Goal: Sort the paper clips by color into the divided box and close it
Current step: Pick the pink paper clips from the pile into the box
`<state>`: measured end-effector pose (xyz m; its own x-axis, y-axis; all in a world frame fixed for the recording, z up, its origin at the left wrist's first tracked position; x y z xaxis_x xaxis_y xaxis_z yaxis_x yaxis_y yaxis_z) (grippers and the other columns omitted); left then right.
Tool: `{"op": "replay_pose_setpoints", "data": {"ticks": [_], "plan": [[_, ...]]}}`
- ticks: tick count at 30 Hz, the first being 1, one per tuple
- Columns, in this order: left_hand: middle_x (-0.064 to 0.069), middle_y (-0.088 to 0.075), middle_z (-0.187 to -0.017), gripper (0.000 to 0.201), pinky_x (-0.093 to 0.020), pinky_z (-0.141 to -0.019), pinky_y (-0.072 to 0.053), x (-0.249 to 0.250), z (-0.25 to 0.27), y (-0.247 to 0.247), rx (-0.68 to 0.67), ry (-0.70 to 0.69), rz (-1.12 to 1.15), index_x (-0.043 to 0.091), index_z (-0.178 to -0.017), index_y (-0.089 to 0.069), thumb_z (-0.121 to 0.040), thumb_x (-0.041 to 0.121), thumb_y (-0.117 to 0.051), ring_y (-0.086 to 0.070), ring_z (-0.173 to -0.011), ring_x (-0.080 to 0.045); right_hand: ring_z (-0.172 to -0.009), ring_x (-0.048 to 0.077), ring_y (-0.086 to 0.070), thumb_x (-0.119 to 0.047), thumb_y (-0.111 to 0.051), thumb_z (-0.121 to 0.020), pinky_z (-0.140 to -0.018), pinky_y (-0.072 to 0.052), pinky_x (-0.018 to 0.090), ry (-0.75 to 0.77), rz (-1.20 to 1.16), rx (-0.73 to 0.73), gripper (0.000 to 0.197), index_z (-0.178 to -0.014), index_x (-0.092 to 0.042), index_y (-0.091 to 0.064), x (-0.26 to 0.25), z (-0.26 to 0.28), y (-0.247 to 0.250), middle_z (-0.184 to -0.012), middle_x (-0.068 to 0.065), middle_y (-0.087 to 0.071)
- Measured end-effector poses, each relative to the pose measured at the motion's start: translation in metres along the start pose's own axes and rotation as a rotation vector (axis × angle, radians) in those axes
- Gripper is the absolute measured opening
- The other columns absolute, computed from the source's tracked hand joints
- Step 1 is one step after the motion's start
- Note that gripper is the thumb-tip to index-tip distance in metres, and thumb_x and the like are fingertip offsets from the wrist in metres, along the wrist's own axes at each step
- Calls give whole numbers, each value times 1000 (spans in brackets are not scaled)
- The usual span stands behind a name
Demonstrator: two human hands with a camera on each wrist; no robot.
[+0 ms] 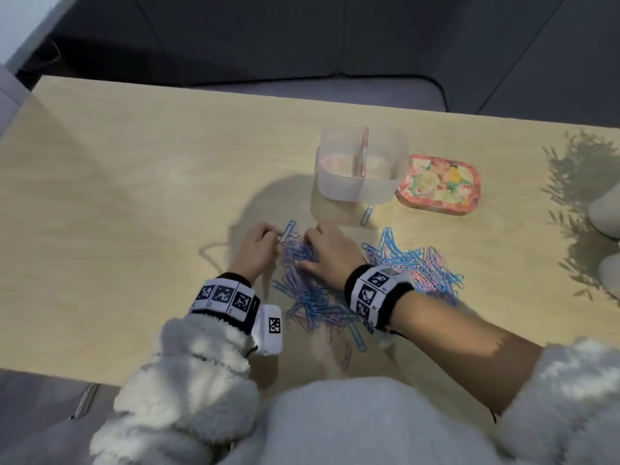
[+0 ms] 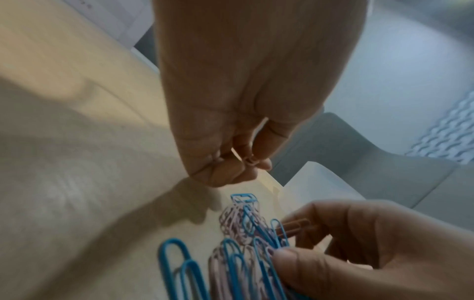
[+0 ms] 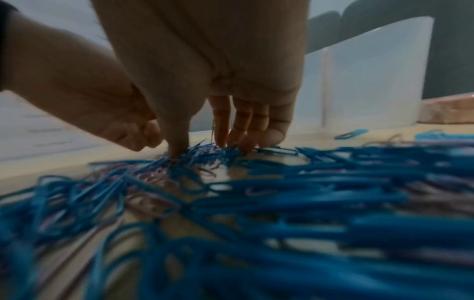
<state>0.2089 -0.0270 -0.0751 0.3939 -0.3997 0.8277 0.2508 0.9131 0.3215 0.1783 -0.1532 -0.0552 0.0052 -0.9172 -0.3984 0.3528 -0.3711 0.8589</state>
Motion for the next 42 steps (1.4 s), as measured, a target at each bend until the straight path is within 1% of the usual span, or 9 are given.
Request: {"op": "replay_pose_setpoints", "data": {"ticks": [4, 9, 12, 17, 21, 26, 30, 36, 42], "plan": [[-3, -45, -62, 24, -25, -51, -31, -10, 11, -1, -7, 90, 26, 14, -69, -47, -91, 10, -39, -41, -56, -17, -108, 31, -54, -15, -57, -86, -84, -43, 35, -110, -162, 46, 19, -104, -8, -58, 27, -3, 10, -113, 15, -59], [-3, -61, -83, 14, -30, -74, -45, -8, 21, 1, 77, -39, -448, 12, -90, -58, -88, 26, -53, -55, -80, -21, -99, 31, -59, -14, -63, -77, -76, -42, 32, -242, -165, 81, 9, -86, -13, -63, 75, 8, 30, -99, 12, -65], [0, -56, -86, 19, -28, -73, -41, -2, 23, 0, 156, -78, -523, 12, -95, -58, -86, 29, -58, -53, -83, -21, -95, 32, -58, -17, -70, -69, -70, -39, 30, -318, -135, 84, 15, -74, -17, -56, 89, 14, 38, -91, 10, -63], [-4, -59, -90, 19, -34, -78, -45, 0, 19, -9, 151, -67, -540, 12, -94, -58, -86, 28, -61, -57, -87, -25, -109, 29, -50, -15, -54, -86, -90, -42, 38, -50, 34, 163, 21, -105, -13, -63, 33, -1, 47, -114, 8, -59], [-7, -65, -83, 14, -35, -76, -47, -1, 21, -9, 125, -70, -471, 10, -83, -60, -84, 24, -63, -60, -81, -25, -109, 27, -52, -20, -58, -86, -88, -42, 37, 20, -17, 10, 17, -100, -13, -64, 0, -19, 15, -109, 9, -60], [10, -56, -67, 14, -12, -51, -37, -5, 26, 10, 158, -71, -293, 10, -85, -59, -88, 24, -60, -52, -61, -1, -98, 28, -59, -16, -60, -86, -81, -42, 32, -143, -189, -34, 11, -91, -7, -63, 33, -18, 13, -101, 12, -66], [9, -55, -71, 7, 0, -48, -39, -4, 26, 21, 159, -94, -211, 10, -88, -58, -88, 17, -59, -49, -63, 1, -103, 32, -55, -11, -54, -85, -85, -44, 37, -193, -104, 181, 15, -96, -7, -64, 57, -9, 47, -105, 13, -64], [-2, -61, -89, 16, -24, -67, -40, -11, 16, 8, 75, -48, -210, 13, -99, -62, -91, 14, -49, -54, -80, -14, -107, 24, -53, -17, -56, -87, -84, -42, 36, 276, 111, 14, 21, -105, -18, -68, -23, -21, 15, -111, 4, -61], [-6, -57, -84, 16, -30, -72, -37, -11, 15, 6, 78, -52, -222, 12, -87, -52, -93, 14, -37, -51, -81, -21, -99, 28, -54, -11, -57, -84, -80, -43, 37, 250, 102, -34, 11, -94, -10, -60, -16, -24, 4, -107, 9, -55]]}}
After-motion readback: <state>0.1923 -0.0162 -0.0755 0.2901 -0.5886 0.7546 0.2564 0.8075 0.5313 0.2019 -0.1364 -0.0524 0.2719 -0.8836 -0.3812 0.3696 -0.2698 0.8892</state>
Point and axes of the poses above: each hand's wrist, its own z-axis away from the middle knuckle, its own y-axis out of the back of the hand, x = y × z, the point moved 10 cm from there along -z, towards the middle knuckle
